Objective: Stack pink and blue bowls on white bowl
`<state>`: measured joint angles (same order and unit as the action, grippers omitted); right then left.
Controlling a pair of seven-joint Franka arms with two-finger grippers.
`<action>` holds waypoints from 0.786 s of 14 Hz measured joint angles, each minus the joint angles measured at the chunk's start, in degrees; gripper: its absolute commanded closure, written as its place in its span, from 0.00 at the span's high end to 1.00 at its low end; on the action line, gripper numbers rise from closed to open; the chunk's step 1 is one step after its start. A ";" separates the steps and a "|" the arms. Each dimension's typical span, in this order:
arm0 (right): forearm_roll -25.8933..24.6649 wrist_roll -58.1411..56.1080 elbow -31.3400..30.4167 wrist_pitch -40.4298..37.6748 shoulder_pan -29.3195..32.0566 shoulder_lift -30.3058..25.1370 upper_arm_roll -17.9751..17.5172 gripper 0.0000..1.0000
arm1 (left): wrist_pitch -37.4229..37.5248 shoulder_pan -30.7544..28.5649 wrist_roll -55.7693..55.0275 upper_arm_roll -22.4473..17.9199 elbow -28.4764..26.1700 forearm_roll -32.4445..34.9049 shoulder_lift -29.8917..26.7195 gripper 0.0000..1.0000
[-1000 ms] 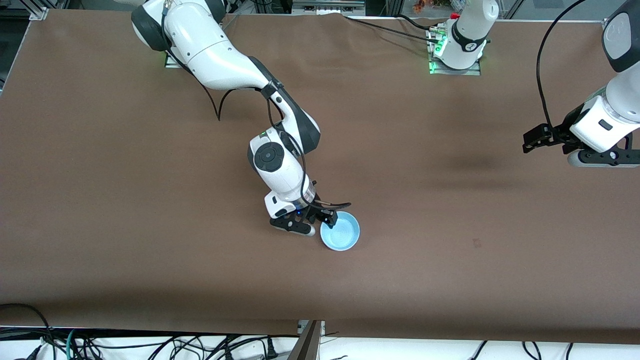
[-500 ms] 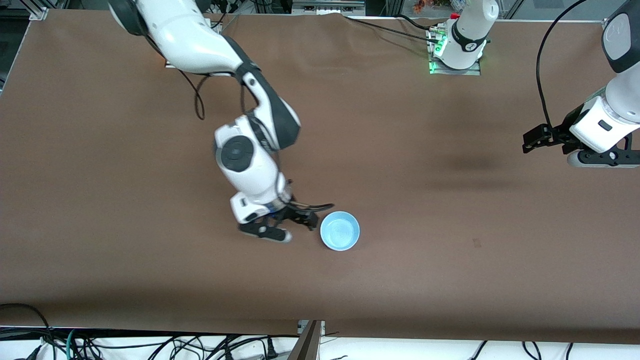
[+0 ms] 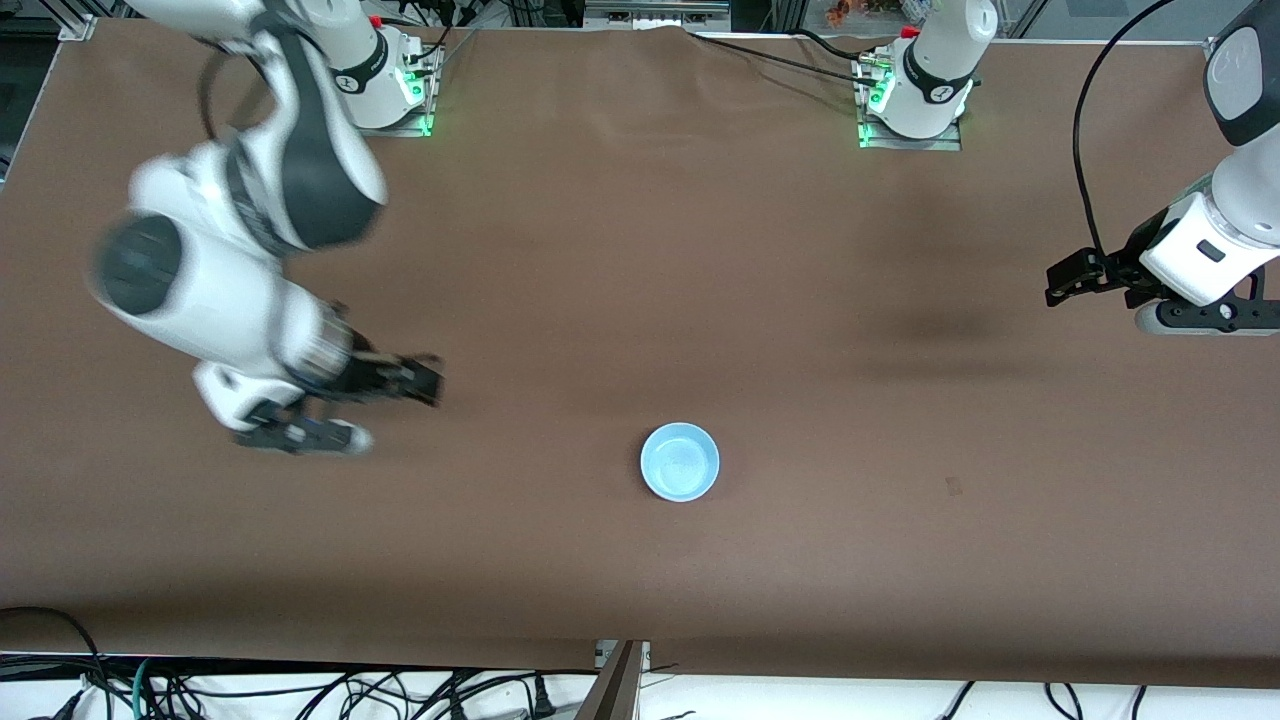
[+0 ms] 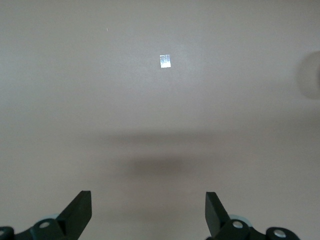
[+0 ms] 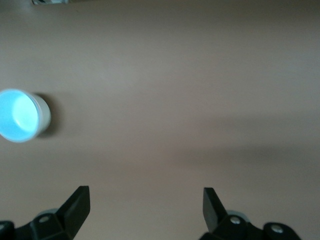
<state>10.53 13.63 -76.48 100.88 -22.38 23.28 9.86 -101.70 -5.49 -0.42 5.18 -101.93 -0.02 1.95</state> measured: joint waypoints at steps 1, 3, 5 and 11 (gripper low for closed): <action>-0.04 -2.12 -4.50 -0.81 0.24 -4.85 1.32 1.00 | 0.00 0.00 0.00 0.00 0.01 0.00 0.00 1.00; -0.57 -5.03 -12.71 -2.35 0.28 -13.83 3.24 1.00 | 0.00 0.00 0.00 0.00 0.02 0.00 0.00 1.00; -3.91 -5.86 -18.80 -3.56 0.28 -20.88 3.78 1.00 | 0.00 0.00 0.00 0.00 0.02 0.00 0.00 1.00; -8.22 -13.62 -26.04 -3.89 0.17 -27.78 5.55 1.00 | 0.00 0.00 0.00 0.00 -0.02 0.00 0.01 1.00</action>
<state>2.31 0.01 -102.52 96.99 -22.21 -4.50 15.40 -101.70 -5.50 -0.42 5.17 -101.95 -0.02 1.96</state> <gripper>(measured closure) 0.000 0.000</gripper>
